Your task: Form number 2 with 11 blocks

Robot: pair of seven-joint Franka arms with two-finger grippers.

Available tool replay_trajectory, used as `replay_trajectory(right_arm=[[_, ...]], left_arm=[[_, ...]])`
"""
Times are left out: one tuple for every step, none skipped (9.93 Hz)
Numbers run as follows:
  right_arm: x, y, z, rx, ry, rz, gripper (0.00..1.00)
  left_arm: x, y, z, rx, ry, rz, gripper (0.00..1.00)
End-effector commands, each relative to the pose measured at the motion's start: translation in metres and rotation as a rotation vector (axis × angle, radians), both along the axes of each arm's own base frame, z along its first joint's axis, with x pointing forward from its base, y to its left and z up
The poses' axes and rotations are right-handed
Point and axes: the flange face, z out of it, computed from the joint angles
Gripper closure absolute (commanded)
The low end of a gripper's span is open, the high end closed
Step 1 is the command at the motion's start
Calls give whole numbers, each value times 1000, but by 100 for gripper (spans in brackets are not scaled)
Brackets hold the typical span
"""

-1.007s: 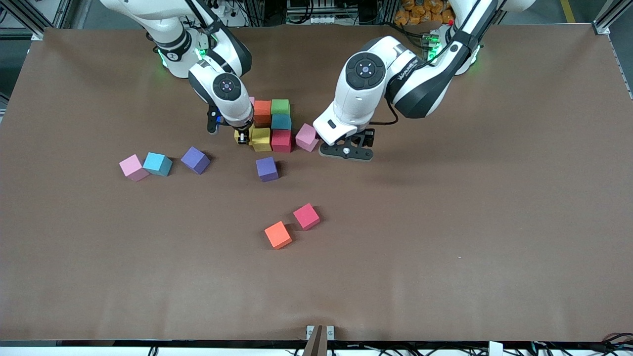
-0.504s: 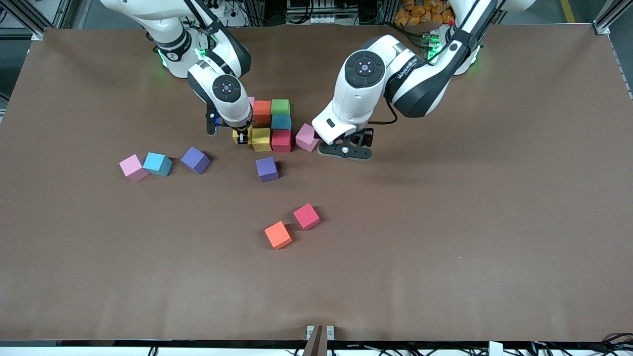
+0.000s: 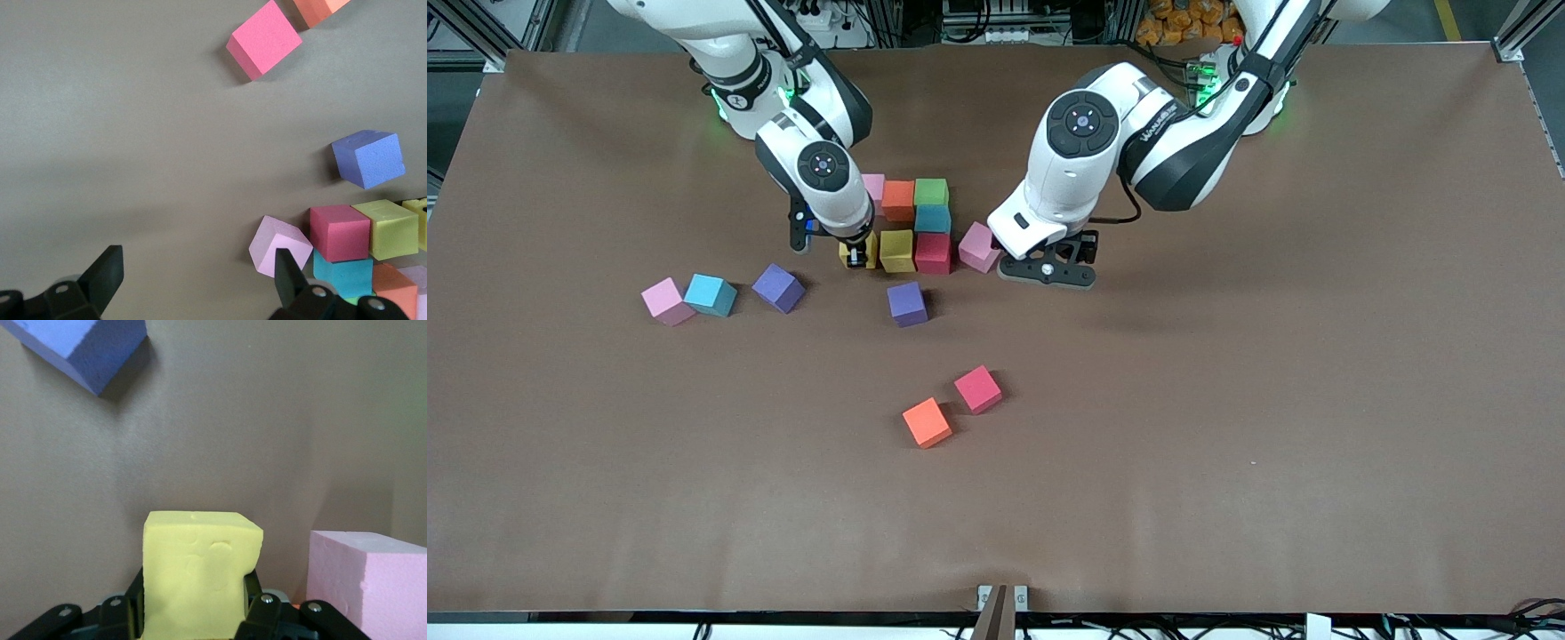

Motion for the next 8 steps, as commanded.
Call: replay_trajectory(right_arm=[[8, -3, 3, -3, -8, 11, 100], [10, -2, 0, 4, -4, 11, 100], [9, 1, -4, 5, 5, 12, 100], [10, 1, -4, 7, 4, 11, 100], [11, 3, -3, 11, 3, 7, 100], [13, 7, -4, 16, 4, 6, 100], [19, 12, -1, 22, -1, -3, 100], [20, 13, 0, 24, 0, -4, 100]], left_arm=[[0, -3, 4, 10, -26, 4, 0], [0, -4, 3, 11, -25, 3, 0], [0, -3, 2, 12, -24, 4, 0], [0, -4, 0, 13, -21, 4, 0], [0, -4, 0, 13, -21, 4, 0], [0, -4, 0, 14, -22, 3, 0], [0, -4, 0, 14, -22, 3, 0], [0, -4, 0, 14, -22, 2, 0]])
